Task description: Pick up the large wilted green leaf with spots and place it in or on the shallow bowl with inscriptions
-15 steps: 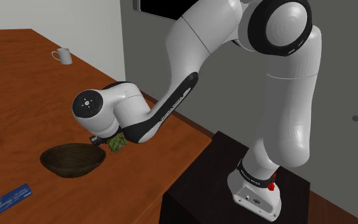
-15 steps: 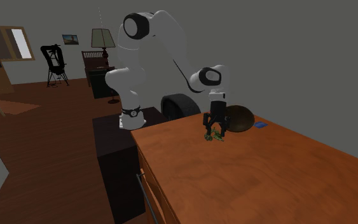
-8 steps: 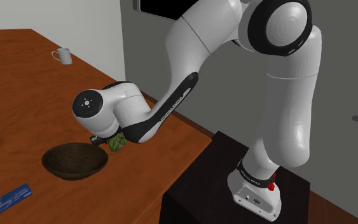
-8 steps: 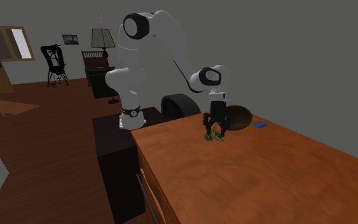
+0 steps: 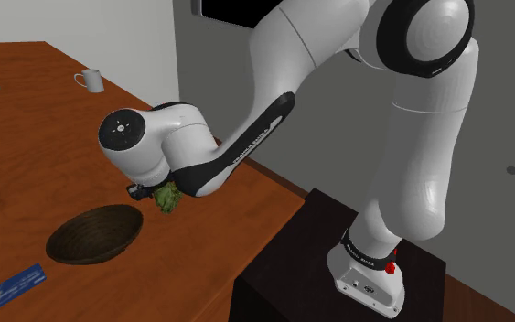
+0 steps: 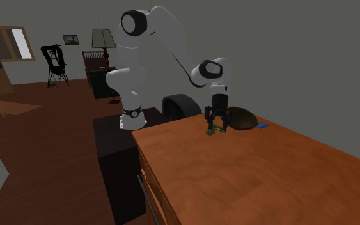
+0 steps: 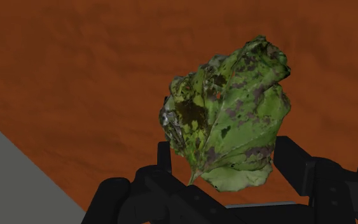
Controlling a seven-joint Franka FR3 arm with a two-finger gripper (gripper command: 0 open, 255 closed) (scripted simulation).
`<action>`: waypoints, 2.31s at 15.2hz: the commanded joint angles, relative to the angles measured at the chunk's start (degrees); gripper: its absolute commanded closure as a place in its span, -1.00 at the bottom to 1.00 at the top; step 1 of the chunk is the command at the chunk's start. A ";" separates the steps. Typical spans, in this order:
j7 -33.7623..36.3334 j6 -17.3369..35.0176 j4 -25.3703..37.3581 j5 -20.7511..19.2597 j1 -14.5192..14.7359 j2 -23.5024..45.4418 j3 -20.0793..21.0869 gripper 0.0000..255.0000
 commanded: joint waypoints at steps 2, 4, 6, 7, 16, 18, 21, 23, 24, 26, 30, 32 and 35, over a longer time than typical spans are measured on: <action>-1.87 -1.16 0.45 1.77 -0.24 -1.50 0.51 1.00; -3.05 -1.86 0.63 2.88 -0.42 -2.57 0.80 1.00; -4.23 -2.59 0.85 3.98 -0.58 -3.61 1.06 1.00; -4.82 -2.96 0.98 4.51 -0.66 -4.12 1.19 1.00; -9.91 -6.64 2.77 9.00 -1.13 -8.26 2.04 1.00; -10.99 -7.53 3.31 9.90 -1.19 -9.07 2.17 1.00; -12.35 -8.72 4.08 10.99 -1.25 -10.05 2.31 1.00; -10.36 -11.34 7.04 10.60 0.56 -7.83 3.50 1.00; -9.39 -12.68 8.63 10.37 1.50 -6.63 4.05 1.00; -7.54 -15.41 12.04 9.81 3.52 -4.07 5.01 1.00; -4.25 -21.09 19.81 8.45 8.02 1.69 6.49 1.00; -2.88 -24.02 24.23 7.66 10.57 4.86 6.94 1.00; -1.31 -28.37 31.39 6.43 14.64 9.82 7.27 1.00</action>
